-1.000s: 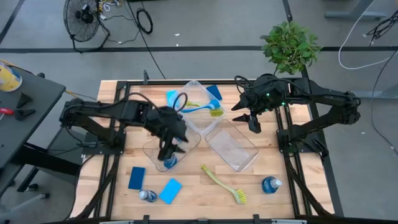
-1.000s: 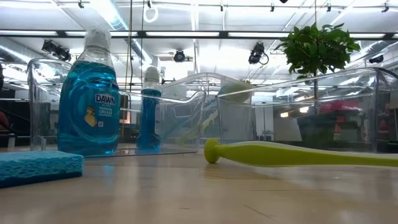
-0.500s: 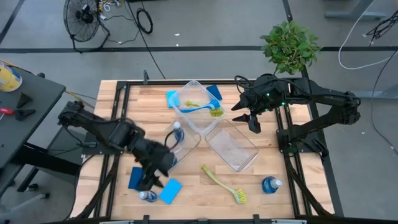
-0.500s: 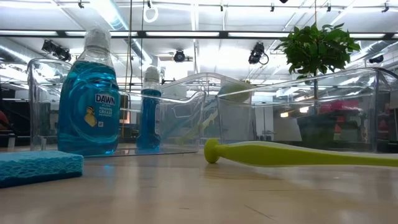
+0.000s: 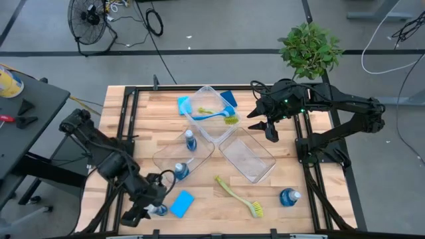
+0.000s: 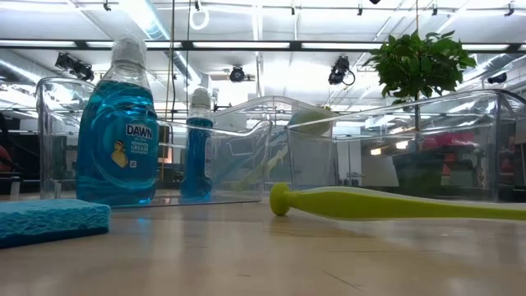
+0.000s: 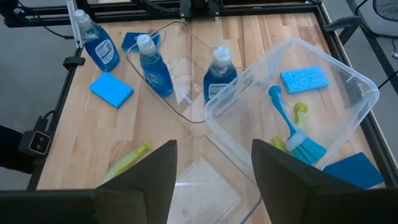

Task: Pick & Place Kitchen Sink Supplies
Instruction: Put the blue dishwashing liquid into the left transparent bin

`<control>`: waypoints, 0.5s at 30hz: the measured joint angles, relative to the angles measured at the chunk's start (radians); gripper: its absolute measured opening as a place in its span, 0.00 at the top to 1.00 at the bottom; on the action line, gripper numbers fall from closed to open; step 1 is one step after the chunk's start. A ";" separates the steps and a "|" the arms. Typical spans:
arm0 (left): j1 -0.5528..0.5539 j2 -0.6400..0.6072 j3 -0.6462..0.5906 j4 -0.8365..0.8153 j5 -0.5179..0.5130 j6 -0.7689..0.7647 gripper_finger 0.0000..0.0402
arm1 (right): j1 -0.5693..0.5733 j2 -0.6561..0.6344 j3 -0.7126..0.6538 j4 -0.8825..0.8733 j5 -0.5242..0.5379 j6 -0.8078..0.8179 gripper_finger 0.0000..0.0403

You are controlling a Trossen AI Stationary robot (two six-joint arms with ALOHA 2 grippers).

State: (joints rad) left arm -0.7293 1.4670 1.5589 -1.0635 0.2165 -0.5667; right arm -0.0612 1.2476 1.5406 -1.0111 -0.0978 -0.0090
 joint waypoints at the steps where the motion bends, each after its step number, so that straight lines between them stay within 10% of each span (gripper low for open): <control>1: -0.010 0.000 0.000 -0.016 -0.022 -0.001 0.45 | 0.000 0.000 0.000 0.000 0.000 0.000 0.48; 15: -0.081 0.051 -0.001 -0.080 -0.180 -0.051 0.45 | 0.000 0.000 0.000 0.001 0.003 0.039 0.48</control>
State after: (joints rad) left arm -0.8099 1.5180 1.5581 -1.1439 0.0368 -0.6176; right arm -0.0615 1.2476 1.5406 -1.0103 -0.0946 0.0296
